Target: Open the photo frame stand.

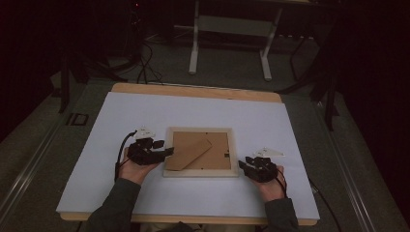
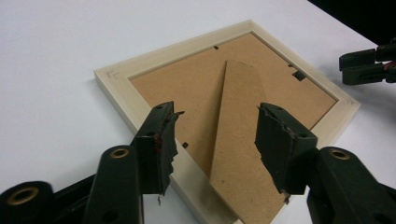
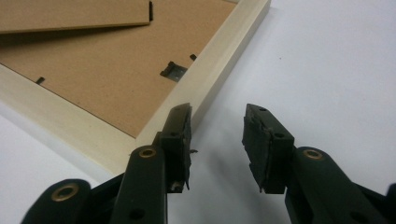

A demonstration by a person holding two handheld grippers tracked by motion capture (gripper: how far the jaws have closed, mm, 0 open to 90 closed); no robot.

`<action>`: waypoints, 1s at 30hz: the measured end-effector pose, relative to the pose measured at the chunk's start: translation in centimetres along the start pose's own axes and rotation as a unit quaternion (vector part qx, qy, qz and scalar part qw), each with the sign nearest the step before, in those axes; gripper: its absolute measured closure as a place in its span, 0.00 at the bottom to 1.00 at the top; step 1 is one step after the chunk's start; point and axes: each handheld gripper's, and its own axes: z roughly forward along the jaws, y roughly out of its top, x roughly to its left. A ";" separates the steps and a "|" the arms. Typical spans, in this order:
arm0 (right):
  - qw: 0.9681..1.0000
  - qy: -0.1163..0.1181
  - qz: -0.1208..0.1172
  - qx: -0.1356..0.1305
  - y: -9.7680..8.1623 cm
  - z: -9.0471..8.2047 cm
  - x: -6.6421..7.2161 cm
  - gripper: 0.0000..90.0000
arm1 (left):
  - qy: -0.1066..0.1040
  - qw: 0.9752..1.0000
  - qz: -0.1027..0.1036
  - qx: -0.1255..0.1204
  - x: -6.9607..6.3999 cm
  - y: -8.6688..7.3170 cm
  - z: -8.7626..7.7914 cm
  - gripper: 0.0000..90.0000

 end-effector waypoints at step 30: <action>0.999 0.043 0.014 0.012 0.3 1.3 1.7 0.57 | -0.030 0.998 -0.008 0.061 -0.8 -1.2 2.3 0.43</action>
